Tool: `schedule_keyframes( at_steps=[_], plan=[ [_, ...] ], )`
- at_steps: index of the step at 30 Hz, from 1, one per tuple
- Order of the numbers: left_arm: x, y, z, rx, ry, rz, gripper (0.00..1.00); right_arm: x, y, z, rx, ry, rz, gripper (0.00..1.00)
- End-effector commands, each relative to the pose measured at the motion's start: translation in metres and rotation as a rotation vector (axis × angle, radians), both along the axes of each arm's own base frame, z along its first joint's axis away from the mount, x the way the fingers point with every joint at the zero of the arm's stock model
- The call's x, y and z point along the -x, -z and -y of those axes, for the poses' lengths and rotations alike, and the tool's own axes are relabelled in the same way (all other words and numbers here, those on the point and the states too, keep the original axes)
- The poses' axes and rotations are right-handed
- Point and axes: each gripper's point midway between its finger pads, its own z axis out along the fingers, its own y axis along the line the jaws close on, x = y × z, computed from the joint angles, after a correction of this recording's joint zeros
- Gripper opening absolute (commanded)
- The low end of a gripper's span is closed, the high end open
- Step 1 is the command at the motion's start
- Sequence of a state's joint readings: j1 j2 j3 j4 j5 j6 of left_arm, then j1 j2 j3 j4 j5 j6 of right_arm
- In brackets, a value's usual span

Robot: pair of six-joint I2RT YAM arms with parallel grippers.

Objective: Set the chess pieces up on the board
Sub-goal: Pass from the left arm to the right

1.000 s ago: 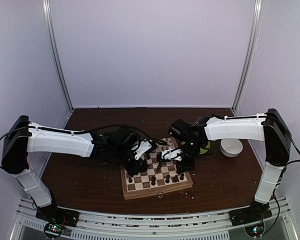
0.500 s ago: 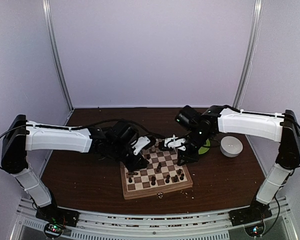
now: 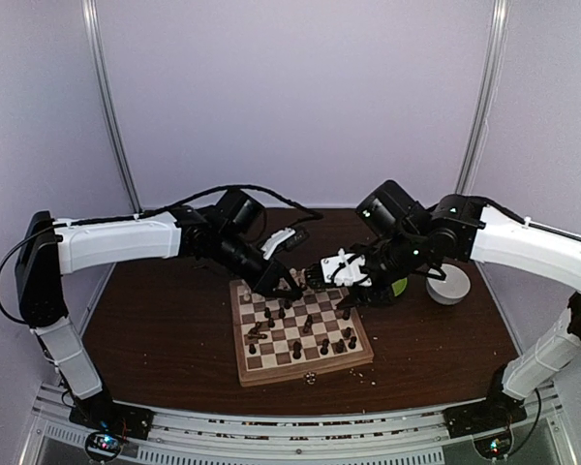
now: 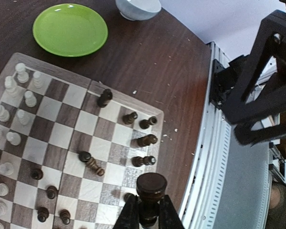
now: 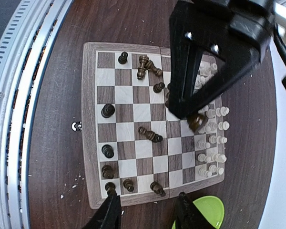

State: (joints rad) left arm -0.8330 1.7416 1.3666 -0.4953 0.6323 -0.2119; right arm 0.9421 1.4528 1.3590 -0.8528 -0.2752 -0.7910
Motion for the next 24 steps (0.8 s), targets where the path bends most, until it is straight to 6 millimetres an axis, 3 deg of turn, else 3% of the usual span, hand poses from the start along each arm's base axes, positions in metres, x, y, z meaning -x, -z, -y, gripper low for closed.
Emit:
schedule_keyframes(
  at_steps=[1, 13, 24],
  plan=[
    [0.020, -0.010, 0.006, 0.040, 0.085, -0.117, 0.00, -0.023, -0.012, -0.023, 0.044, -0.011, 0.151, 0.40],
    [0.033, -0.014, 0.010, 0.074, 0.136, -0.196, 0.00, -0.019, 0.009, -0.044, 0.151, -0.080, 0.250, 0.46],
    [0.038, -0.021, 0.014, 0.111, 0.164, -0.238, 0.01, 0.000, 0.030, -0.056, 0.216, -0.172, 0.271, 0.41]
  ],
)
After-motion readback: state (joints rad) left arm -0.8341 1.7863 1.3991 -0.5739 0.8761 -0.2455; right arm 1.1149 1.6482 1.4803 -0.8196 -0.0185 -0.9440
